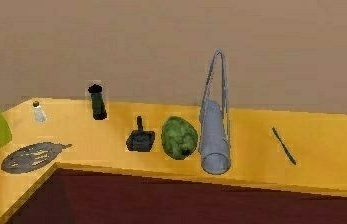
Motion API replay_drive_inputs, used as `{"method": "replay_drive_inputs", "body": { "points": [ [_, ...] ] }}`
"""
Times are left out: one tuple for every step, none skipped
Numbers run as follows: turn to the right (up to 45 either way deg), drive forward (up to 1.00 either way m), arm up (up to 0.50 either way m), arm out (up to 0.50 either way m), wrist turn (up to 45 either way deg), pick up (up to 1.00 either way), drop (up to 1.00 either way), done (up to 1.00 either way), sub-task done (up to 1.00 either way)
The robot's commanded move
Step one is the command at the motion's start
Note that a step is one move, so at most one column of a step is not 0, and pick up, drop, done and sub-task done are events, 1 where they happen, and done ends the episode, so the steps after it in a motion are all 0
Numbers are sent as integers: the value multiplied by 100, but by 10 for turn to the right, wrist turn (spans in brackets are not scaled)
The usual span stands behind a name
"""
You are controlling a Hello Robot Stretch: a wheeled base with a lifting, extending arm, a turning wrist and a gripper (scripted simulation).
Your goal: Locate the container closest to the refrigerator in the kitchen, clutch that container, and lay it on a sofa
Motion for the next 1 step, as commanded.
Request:
{"method": "replay_drive_inputs", "body": {
  "points": [
    [0, 0, 0, 0, 450, 0, 0, 0, 0]
  ]
}}
